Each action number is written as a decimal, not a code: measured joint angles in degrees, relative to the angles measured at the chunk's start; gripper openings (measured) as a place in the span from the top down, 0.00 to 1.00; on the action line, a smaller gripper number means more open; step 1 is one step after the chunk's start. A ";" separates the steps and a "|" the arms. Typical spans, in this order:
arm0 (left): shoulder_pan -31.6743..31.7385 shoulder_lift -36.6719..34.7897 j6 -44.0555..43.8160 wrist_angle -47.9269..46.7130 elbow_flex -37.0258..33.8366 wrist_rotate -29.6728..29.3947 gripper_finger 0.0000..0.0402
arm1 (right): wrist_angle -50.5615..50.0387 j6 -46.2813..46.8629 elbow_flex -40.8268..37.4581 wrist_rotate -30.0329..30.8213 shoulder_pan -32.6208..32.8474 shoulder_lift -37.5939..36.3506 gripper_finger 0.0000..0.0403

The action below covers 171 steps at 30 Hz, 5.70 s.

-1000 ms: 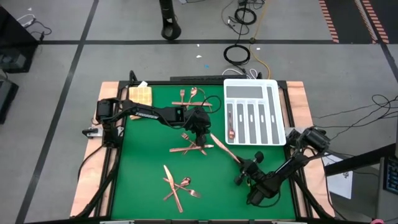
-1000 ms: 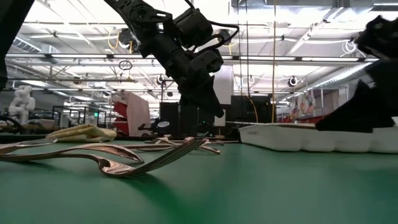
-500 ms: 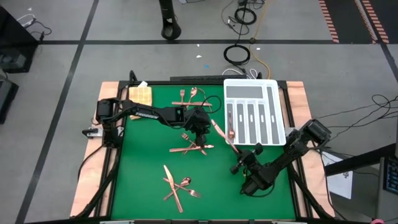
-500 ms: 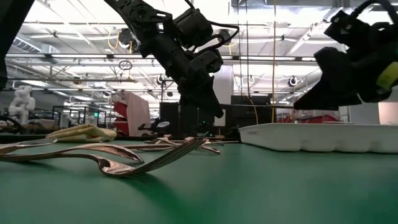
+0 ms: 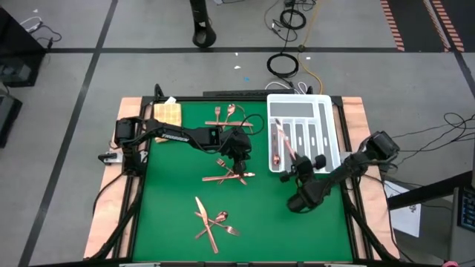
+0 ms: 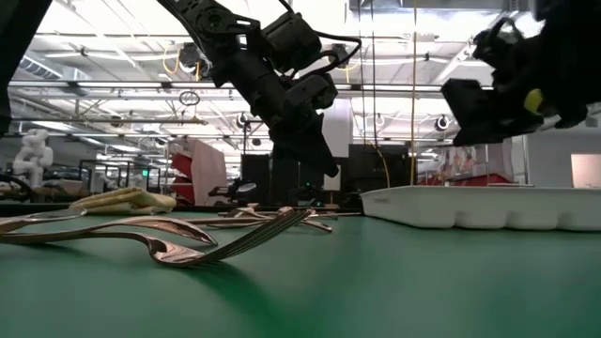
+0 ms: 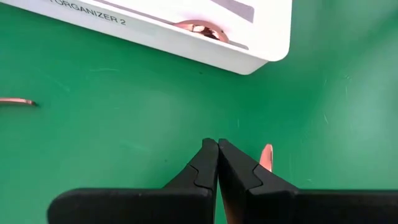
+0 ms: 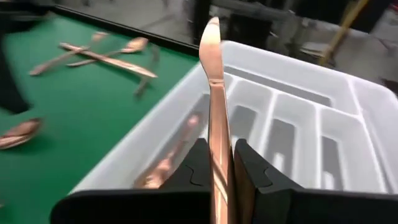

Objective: Sort silverware
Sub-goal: Put the middle right gold table knife into the silverware organizer, then put the top gold table knife into the silverware organizer

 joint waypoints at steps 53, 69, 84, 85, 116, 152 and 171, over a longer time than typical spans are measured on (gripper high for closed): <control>0.00 0.00 4.25 2.46 0.00 3.21 0.96 | 24.26 -3.22 -8.94 -11.46 -7.37 0.50 0.98; 0.01 0.00 3.81 3.27 0.00 3.24 0.96 | 25.05 -6.57 -8.92 -9.92 -7.39 0.52 0.68; 10.42 -16.44 13.24 -5.23 0.11 -8.72 0.96 | 16.57 -27.73 0.72 2.45 -9.41 -11.79 0.60; 13.01 -16.57 13.23 -7.22 0.11 -7.35 0.96 | 16.54 -30.48 1.34 2.55 -9.64 -12.99 0.59; 19.01 1.51 38.36 -19.88 9.66 -6.04 0.56 | 14.26 -47.15 4.20 -5.94 -7.30 -31.00 0.53; 22.70 17.00 36.88 -27.76 20.70 -2.88 0.56 | 14.85 -46.75 4.20 -9.86 -6.98 -30.98 0.53; 23.44 18.08 34.89 -28.38 22.03 -6.45 0.99 | 16.24 -46.77 4.20 -11.04 -6.98 -30.98 0.53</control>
